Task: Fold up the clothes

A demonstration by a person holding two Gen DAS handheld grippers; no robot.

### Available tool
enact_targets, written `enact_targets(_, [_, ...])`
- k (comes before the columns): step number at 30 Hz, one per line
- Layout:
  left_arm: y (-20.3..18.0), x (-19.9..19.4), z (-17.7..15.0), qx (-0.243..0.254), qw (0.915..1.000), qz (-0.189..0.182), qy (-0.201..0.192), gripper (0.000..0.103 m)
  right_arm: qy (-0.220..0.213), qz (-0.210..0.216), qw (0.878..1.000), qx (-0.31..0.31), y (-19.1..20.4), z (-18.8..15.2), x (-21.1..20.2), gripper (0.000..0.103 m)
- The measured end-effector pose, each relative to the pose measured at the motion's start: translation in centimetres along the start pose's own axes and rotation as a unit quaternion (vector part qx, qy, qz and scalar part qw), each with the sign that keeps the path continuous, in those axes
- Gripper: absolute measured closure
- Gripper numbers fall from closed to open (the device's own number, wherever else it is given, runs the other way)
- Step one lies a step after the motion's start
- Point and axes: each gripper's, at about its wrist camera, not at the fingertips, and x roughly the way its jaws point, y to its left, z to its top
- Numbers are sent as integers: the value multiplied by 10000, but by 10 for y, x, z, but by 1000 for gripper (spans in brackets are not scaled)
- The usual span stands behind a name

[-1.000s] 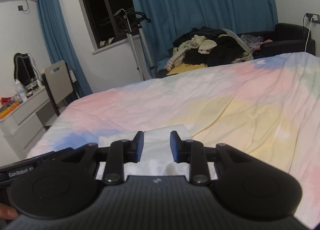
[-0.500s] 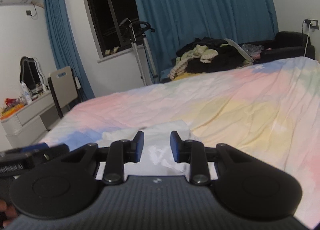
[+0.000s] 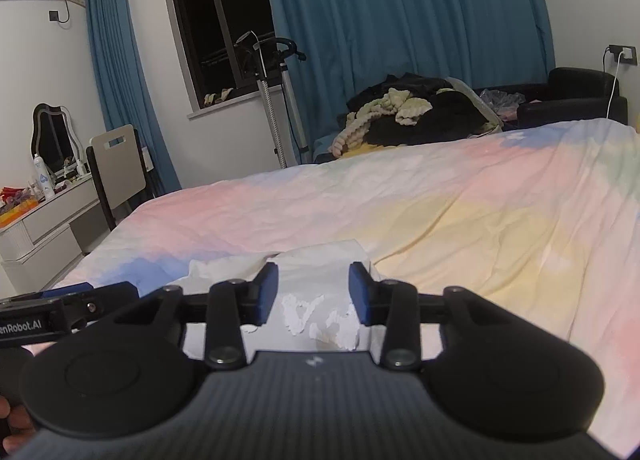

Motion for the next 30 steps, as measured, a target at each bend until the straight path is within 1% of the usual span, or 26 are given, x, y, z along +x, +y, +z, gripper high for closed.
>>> enact_targets(3, [0, 0, 0, 17, 10000, 32, -41, 1, -79, -28, 9999, -98, 2, 1, -3, 59])
enact_targets(10, [-3, -2, -3, 62, 9999, 27, -92, 1, -168, -20, 9997, -150, 4, 1, -8, 49])
enact_targets(12, [-1, -1, -4, -5, 10000, -65, -51, 1, -180, 22, 9998, -96, 2, 1, -8, 47])
enact_targets(15, [4, 2, -3, -265, 9990, -355, 81, 1, -221, 12, 9997, -107, 1, 2, -10, 47])
enact_targets(17, [7, 4, -3, -419, 9976, -509, 188, 1, -239, 11, 9997, -99, 0, 3, -10, 44])
enact_targets(20, [9, 5, -2, -532, 9958, -696, 273, 1, -261, 9, 9996, -89, -1, 4, -11, 38])
enact_targets(21, [10, 5, -2, -584, 9949, -762, 304, 1, -274, 13, 9996, -88, -1, 4, -12, 32])
enact_targets(22, [12, 7, -2, -685, 9933, -849, 368, 1, -305, -10, 9995, -77, -2, 4, -13, 24])
enact_targets(24, [16, 12, -2, -916, 9893, -1011, 516, 1, -378, -81, 9992, -46, -3, 3, -14, 11])
enact_targets(25, [19, 13, -3, -1017, 9877, -1047, 564, 1, -394, -139, 9991, -25, -4, 3, -14, 11])
enact_targets(27, [20, 17, -5, -1087, 9870, -989, 652, 1, -365, -154, 9991, 122, -8, 4, -14, 11])
enact_targets(28, [21, 19, -6, -1131, 9863, -973, 709, 1, -346, -151, 9991, 205, -11, 4, -13, 9])
enact_targets(29, [23, 21, -7, -1252, 9835, -1039, 787, 1, -327, -147, 9988, 326, -14, 4, -13, 6])
enact_targets(30, [27, 24, -8, -1438, 9791, -1124, 892, 1, -308, -143, 9984, 463, -17, 3, -12, 0])
